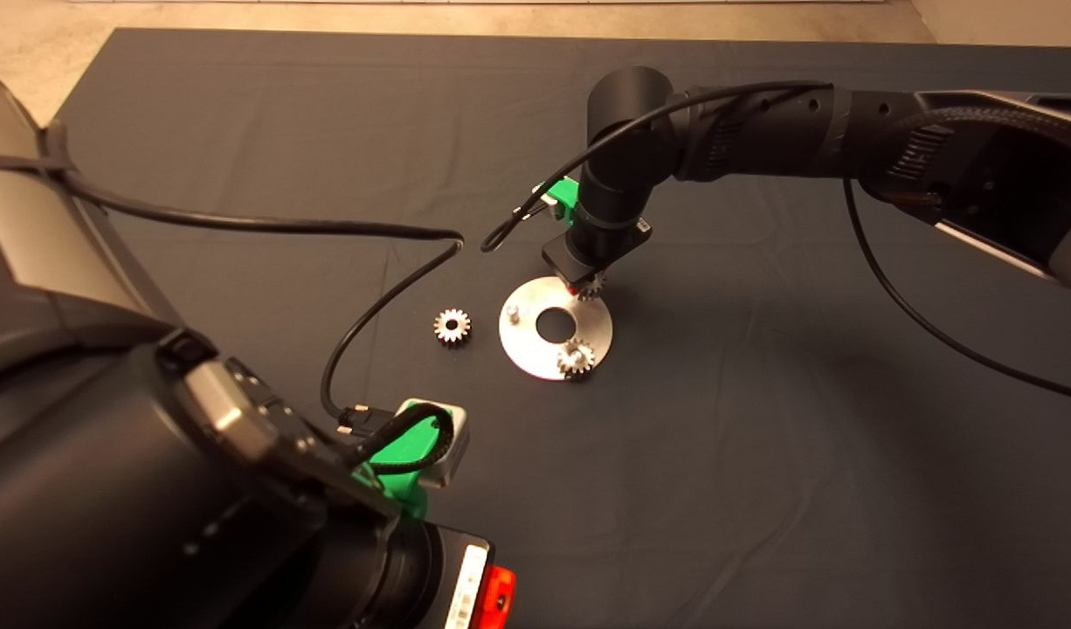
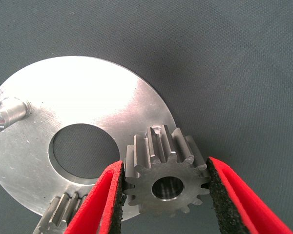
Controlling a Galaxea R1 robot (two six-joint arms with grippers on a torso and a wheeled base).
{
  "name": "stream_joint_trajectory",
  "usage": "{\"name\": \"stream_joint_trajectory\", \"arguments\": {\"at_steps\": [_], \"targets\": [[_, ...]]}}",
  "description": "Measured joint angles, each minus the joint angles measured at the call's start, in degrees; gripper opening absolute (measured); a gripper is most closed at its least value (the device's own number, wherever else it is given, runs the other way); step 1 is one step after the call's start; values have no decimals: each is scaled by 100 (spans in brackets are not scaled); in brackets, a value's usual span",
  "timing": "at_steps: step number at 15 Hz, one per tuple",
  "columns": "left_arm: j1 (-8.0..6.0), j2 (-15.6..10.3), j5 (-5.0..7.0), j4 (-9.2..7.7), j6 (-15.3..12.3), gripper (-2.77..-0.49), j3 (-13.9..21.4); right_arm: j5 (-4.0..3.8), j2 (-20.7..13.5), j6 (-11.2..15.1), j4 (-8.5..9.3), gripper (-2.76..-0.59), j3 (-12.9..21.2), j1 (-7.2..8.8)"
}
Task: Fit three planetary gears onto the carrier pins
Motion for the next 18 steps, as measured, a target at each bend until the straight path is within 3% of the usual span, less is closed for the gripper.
{"name": "stream_joint_trajectory", "arguments": {"at_steps": [8, 10, 16, 18], "targets": [[0, 2, 0, 1, 1, -49, 0, -2, -2, 0, 0, -205, -33, 16], [0, 2, 0, -1, 0, -49, 0, -19, -2, 0, -5, -190, -33, 14], [0, 2, 0, 0, 1, -49, 0, -34, 6, 22, -16, -189, -37, 50], [0, 2, 0, 1, 2, -49, 0, -41, 15, 24, -16, -179, -37, 71]]}}
